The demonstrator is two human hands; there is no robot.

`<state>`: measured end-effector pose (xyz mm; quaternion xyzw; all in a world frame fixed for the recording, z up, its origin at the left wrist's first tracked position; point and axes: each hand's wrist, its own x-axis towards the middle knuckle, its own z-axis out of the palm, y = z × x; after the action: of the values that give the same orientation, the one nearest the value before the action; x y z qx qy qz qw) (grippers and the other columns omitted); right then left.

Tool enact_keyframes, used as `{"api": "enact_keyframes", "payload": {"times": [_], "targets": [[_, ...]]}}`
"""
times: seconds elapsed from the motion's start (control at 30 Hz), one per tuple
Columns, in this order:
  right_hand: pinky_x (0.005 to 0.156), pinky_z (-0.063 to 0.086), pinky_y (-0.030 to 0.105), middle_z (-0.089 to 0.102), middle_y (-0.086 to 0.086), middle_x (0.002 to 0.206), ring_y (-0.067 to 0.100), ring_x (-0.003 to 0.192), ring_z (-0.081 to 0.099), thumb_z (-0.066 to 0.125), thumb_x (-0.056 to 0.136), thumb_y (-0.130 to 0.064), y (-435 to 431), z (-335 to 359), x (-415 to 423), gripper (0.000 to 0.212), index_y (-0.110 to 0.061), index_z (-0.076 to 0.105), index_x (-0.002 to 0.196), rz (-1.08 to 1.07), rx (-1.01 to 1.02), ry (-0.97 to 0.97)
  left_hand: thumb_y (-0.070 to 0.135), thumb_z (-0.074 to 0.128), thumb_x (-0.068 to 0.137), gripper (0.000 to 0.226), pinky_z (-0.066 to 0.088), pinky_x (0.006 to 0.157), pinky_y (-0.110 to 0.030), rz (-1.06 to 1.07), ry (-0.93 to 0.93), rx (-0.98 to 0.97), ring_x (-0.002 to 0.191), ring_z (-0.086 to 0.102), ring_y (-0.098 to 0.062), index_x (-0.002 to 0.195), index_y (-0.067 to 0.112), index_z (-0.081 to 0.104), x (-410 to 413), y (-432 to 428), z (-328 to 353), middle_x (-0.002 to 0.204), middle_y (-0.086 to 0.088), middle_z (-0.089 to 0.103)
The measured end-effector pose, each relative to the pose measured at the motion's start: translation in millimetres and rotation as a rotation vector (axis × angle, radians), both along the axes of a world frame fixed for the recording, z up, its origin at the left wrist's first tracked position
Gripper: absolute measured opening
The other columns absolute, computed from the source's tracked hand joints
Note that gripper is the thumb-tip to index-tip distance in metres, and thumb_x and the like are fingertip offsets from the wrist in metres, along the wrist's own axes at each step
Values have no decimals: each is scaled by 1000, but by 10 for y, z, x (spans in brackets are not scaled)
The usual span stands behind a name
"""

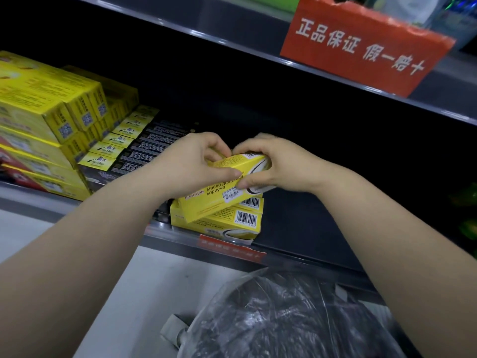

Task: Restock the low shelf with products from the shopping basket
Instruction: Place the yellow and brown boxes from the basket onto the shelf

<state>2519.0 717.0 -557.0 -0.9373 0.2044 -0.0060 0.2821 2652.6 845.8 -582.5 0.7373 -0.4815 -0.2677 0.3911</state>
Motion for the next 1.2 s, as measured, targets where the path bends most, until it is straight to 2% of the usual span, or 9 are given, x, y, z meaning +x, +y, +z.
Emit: {"api": "enact_keyframes", "payload": {"times": [0.1,0.2,0.33,0.47,0.6,0.77,0.83,0.97,1.2], "targets": [[85,43,22,52,-7,107,12,102,54,69,77,-44,-140,-101,-70,46,-28,59,119,-77,-98,5,36,74,74,60,43,90,-26,131,-162,-142,116,52,-8,127,23,49,29,-21,-20,129,5,54],[88,37,22,52,1,120,18,112,51,59,88,-40,-346,-216,-153,43,-21,54,127,-257,-176,-78,29,71,79,65,37,92,-22,269,-147,-241,115,47,-9,134,16,40,84,-11,-18,131,2,50],[97,33,32,44,12,131,32,119,43,51,93,-35,-631,-362,-36,42,-19,46,132,-511,-241,-153,28,66,83,39,45,84,-25,93,-107,31,104,55,-12,118,23,51,8,16,-181,108,11,57],[98,28,36,40,11,135,36,124,34,50,94,-31,-780,-533,310,43,-21,41,135,-574,-321,-75,36,63,85,52,37,97,-25,-46,-350,190,123,47,-16,133,23,46,-111,44,-302,140,2,45],[103,37,41,33,12,139,37,125,34,50,94,-32,-795,-745,566,48,-28,35,139,-503,-185,60,40,62,86,67,32,103,-26,-165,-391,259,132,36,-17,144,21,33,-190,38,-371,149,1,34],[106,38,41,27,15,148,35,133,33,31,102,-24,-767,-922,630,48,-25,20,149,-372,-176,323,40,63,85,71,27,106,-27,-200,-399,302,135,30,-17,145,20,30,-187,52,-452,149,1,32],[107,35,36,29,12,150,32,136,31,30,102,-18,-747,-925,638,47,-20,21,149,-348,-179,324,40,64,85,70,26,107,-27,-186,-375,294,135,29,-16,145,20,32,-173,51,-468,149,2,32],[87,37,22,37,7,147,24,128,43,28,103,-15,-675,-873,605,46,-17,21,149,-315,-185,330,39,64,85,66,29,104,-26,-150,-345,264,133,32,-17,141,20,36,-177,47,-483,145,2,36],[88,38,26,36,11,147,26,125,45,43,99,-30,-431,-521,220,54,-16,24,147,-333,-201,347,36,64,85,49,36,92,-22,-77,-220,91,123,45,-14,130,25,47,-317,-89,-452,134,4,50]]}}
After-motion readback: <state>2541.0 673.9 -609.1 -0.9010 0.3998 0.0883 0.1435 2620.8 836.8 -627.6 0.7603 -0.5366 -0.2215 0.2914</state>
